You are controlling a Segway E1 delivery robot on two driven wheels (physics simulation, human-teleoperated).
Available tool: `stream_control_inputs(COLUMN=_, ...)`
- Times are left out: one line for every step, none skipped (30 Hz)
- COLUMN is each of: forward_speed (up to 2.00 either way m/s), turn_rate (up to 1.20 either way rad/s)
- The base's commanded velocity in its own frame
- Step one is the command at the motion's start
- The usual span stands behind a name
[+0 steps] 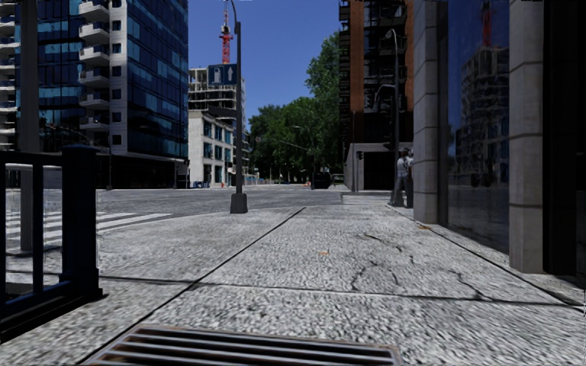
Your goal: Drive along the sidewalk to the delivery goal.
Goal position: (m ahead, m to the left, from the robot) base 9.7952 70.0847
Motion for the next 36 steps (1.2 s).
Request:
stream_control_inputs(forward_speed=1.46, turn_rate=0.47)
stream_control_inputs(forward_speed=1.46, turn_rate=0.46)
stream_control_inputs(forward_speed=1.46, turn_rate=0.46)
stream_control_inputs(forward_speed=1.46, turn_rate=0.46)
stream_control_inputs(forward_speed=1.46, turn_rate=0.46)
stream_control_inputs(forward_speed=1.46, turn_rate=0.46)
stream_control_inputs(forward_speed=1.46, turn_rate=0.46)
stream_control_inputs(forward_speed=1.46, turn_rate=0.46)
stream_control_inputs(forward_speed=1.46, turn_rate=0.46)
stream_control_inputs(forward_speed=1.46, turn_rate=0.46)
stream_control_inputs(forward_speed=1.46, turn_rate=0.46)
stream_control_inputs(forward_speed=1.46, turn_rate=0.46)
stream_control_inputs(forward_speed=1.46, turn_rate=0.46)
stream_control_inputs(forward_speed=1.46, turn_rate=0.46)
stream_control_inputs(forward_speed=1.46, turn_rate=0.46)
stream_control_inputs(forward_speed=1.46, turn_rate=0.46)
stream_control_inputs(forward_speed=1.46, turn_rate=0.46)
stream_control_inputs(forward_speed=1.46, turn_rate=0.46)
stream_control_inputs(forward_speed=1.46, turn_rate=0.46)
stream_control_inputs(forward_speed=1.46, turn_rate=0.46)
stream_control_inputs(forward_speed=1.46, turn_rate=0.46)
stream_control_inputs(forward_speed=1.46, turn_rate=0.46)
stream_control_inputs(forward_speed=1.46, turn_rate=0.46)
stream_control_inputs(forward_speed=1.46, turn_rate=0.46)
stream_control_inputs(forward_speed=1.46, turn_rate=0.46)
stream_control_inputs(forward_speed=1.46, turn_rate=0.46)
stream_control_inputs(forward_speed=1.46, turn_rate=0.46)
stream_control_inputs(forward_speed=1.46, turn_rate=0.46)
stream_control_inputs(forward_speed=1.46, turn_rate=0.46)
stream_control_inputs(forward_speed=1.46, turn_rate=0.46)
stream_control_inputs(forward_speed=1.46, turn_rate=0.46)
stream_control_inputs(forward_speed=1.46, turn_rate=0.46)
stream_control_inputs(forward_speed=1.46, turn_rate=0.46)
stream_control_inputs(forward_speed=1.46, turn_rate=0.46)
stream_control_inputs(forward_speed=1.46, turn_rate=0.46)
stream_control_inputs(forward_speed=1.46, turn_rate=0.46)
